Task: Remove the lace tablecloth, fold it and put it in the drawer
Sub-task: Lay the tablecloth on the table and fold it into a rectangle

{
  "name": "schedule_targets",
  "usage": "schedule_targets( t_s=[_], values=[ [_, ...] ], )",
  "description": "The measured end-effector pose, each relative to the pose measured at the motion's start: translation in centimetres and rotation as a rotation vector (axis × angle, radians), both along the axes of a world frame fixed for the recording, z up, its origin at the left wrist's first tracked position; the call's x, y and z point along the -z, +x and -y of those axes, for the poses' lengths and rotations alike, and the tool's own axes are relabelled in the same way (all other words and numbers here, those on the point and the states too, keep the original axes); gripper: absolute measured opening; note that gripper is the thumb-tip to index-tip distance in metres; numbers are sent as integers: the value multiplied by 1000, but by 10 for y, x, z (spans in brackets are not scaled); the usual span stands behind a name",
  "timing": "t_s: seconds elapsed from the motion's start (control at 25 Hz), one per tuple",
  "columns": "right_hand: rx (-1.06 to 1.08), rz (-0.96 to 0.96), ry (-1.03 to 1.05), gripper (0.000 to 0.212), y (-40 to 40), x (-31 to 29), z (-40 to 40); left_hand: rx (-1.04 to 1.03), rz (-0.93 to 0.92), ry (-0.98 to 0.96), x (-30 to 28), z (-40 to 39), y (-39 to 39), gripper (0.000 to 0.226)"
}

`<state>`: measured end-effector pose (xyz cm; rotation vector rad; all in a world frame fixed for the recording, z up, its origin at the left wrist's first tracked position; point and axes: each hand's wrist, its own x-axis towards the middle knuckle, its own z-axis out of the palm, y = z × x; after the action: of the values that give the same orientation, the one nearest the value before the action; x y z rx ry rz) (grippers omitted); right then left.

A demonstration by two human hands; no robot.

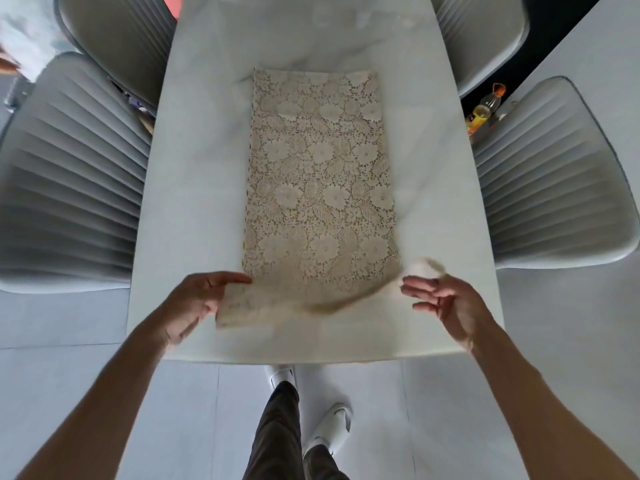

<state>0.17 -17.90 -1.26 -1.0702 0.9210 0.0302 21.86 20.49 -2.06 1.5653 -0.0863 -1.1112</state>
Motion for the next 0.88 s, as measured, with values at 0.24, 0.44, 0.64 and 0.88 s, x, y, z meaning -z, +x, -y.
schedule_targets(
  t_s=[0.24, 0.44, 0.64, 0.88],
  values=[
    [36, -289, -436, 12, 113, 27, 25, -214, 302, 341, 33, 61, 82, 18],
    [124, -328, -562, 21, 150, 70, 30, -202, 490, 444, 69, 85, 98, 22],
    [183, -350, -679, 27, 159, 90, 36, -175, 767, 522, 86, 101, 110, 27],
    [176, -434, -760, 30, 161, 99, 39, -158, 833, 634, 93, 111, 111, 29]
  ],
)
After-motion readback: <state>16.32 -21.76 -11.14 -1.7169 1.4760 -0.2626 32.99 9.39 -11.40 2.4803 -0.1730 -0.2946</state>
